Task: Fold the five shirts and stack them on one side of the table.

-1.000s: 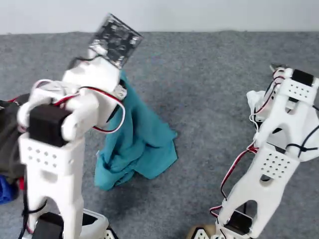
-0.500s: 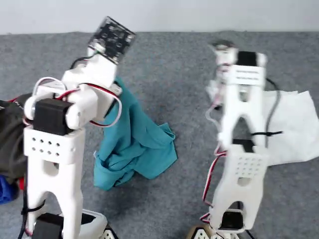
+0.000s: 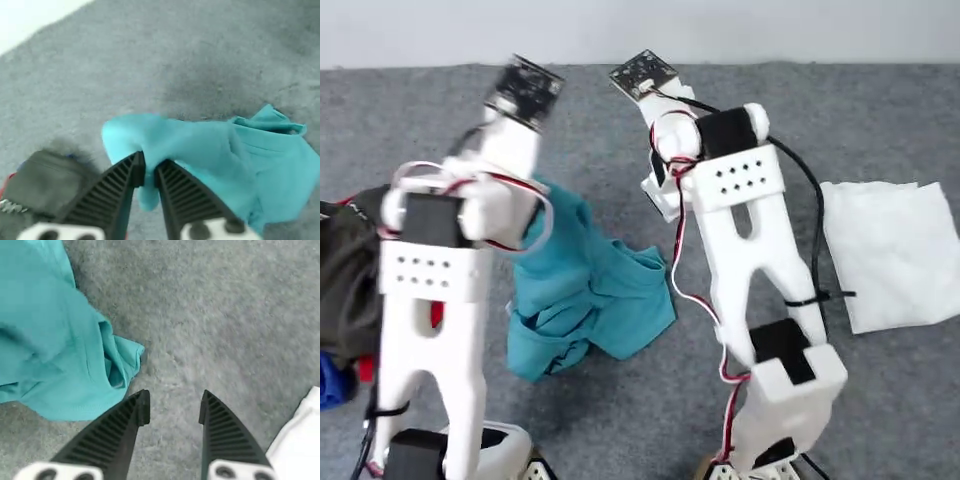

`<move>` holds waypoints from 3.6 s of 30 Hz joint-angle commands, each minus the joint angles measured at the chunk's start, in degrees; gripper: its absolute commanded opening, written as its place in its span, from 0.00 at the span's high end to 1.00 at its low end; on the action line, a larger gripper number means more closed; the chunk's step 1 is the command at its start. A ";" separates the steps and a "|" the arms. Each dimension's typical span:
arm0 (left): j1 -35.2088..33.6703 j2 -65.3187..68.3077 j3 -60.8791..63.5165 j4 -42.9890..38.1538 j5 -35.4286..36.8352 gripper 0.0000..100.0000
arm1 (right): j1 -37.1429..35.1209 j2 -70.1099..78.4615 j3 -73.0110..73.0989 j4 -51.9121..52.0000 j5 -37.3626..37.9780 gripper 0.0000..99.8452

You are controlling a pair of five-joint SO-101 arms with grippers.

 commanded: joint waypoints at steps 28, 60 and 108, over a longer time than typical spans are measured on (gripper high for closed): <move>-13.36 -0.79 0.48 10.81 -0.70 0.75 | 5.93 -8.31 3.96 2.07 0.00 0.82; -24.62 -0.53 22.90 10.55 -0.70 0.75 | -18.95 7.69 24.79 -32.75 -4.75 0.89; -24.44 -0.53 22.99 10.73 -0.70 0.75 | -8.66 -17.54 23.74 -27.65 2.55 0.98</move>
